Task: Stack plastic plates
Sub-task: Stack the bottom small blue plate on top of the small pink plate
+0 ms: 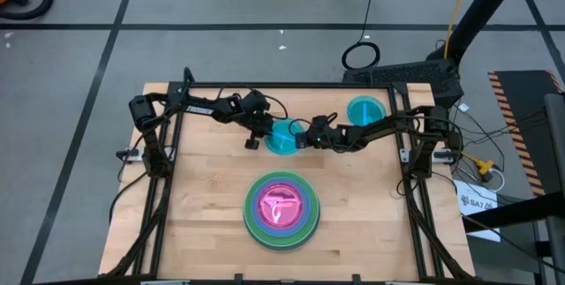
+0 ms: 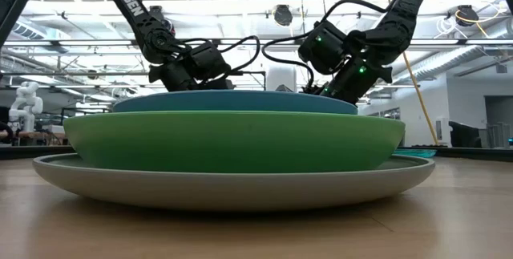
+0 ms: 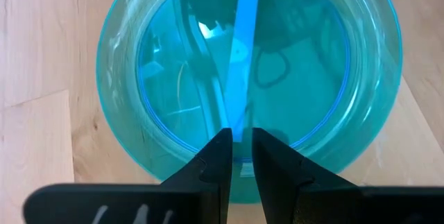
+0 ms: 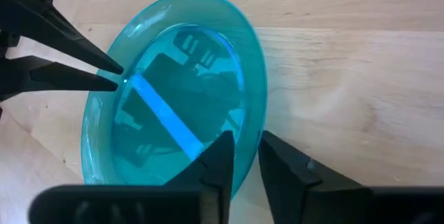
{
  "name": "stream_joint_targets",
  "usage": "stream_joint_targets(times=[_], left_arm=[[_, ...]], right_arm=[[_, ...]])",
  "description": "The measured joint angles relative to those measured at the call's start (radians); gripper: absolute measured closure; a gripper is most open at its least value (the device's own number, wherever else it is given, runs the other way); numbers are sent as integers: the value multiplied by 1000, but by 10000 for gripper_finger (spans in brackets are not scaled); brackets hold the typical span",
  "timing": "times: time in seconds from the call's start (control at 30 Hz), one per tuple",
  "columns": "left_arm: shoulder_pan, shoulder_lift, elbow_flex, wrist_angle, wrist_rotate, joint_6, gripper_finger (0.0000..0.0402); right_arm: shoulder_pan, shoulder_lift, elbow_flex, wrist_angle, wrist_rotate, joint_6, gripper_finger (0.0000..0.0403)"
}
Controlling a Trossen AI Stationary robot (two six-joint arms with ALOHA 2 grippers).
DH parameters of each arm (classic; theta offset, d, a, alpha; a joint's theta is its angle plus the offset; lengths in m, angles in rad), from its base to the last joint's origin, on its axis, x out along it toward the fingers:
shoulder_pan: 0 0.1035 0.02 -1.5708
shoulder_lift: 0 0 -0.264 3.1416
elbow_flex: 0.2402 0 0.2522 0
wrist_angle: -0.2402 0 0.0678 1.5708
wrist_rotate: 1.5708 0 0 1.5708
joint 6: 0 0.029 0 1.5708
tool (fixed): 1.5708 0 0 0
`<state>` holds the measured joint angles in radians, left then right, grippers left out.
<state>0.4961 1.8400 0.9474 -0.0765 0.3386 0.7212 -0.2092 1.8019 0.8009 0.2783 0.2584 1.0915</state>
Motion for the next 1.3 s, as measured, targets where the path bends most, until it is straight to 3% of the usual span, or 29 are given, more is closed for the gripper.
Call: stream_joint_targets(times=[0.67,1.17,1.3], left_arm=[[0,-12,0,-1,-2,-9,337],[6,-150,0,-46,-34,-51,337],[29,-224,0,-62,-34,-87,337]], right_arm=[[-1,0,0,1,9,23,392],[-35,0,0,-1,0,2,401],[-79,-3,0,-2,-53,-29,401]])
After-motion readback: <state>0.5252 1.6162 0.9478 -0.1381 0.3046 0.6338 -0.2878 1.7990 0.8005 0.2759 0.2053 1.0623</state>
